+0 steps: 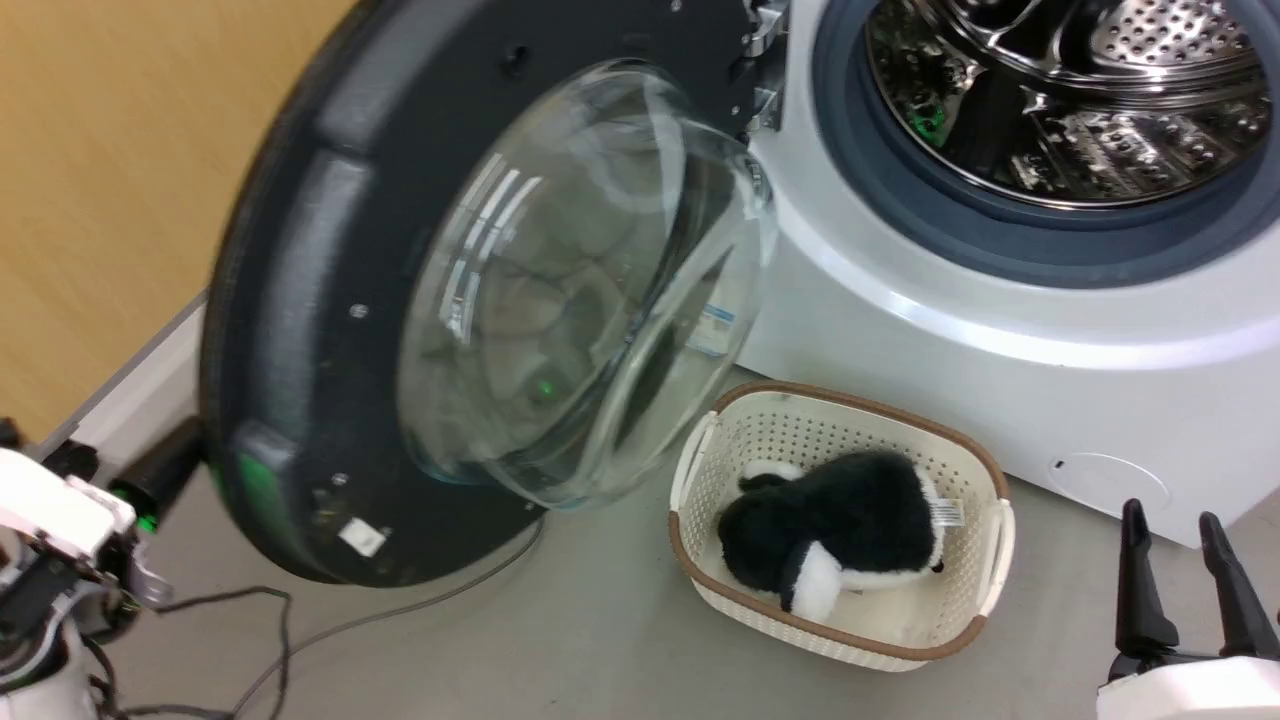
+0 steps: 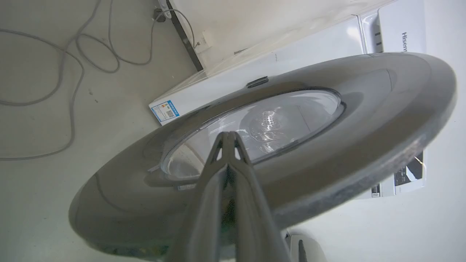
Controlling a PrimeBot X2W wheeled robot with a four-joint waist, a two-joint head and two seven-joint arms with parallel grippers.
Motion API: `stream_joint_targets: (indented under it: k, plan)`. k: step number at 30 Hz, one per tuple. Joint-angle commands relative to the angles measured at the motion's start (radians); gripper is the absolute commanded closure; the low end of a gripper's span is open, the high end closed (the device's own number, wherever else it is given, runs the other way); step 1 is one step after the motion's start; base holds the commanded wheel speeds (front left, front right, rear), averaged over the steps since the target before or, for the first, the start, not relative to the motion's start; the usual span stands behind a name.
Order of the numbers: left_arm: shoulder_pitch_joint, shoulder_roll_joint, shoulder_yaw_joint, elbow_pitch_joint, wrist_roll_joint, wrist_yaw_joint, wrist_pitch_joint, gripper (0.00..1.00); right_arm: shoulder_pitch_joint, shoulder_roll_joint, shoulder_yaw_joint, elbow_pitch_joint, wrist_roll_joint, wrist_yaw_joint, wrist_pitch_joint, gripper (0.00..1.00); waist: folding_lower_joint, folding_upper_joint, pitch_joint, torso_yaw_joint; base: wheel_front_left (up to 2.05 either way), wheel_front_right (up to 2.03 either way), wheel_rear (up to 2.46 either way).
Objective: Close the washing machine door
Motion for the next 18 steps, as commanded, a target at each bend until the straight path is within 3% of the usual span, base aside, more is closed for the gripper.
stream_joint_targets:
  k: [1, 11, 18]
  plan:
    - [0.015, -0.009, 0.001, -0.007, -0.027, -0.009, 0.019, 1.00, -0.013, 0.003, -0.007, 0.005, 0.008, 0.001, -0.009, 0.00, 0.0000, 0.0000, 0.002, 0.006, 0.00, 0.00, 0.00]
    - [0.124, -0.098, -0.103, -0.188, -0.164, -0.019, 0.163, 1.00, -0.018, 0.003, -0.021, 0.013, 0.027, 0.001, -0.030, 0.00, 0.0000, 0.0000, 0.010, 0.036, 0.00, 0.00, 0.00]
    - [0.176, -0.122, -0.225, -0.272, -0.224, -0.022, 0.201, 1.00, -0.012, 0.003, -0.024, 0.017, 0.032, 0.001, -0.035, 0.00, 0.0000, 0.0000, 0.000, 0.002, 0.00, 0.00, 0.00]
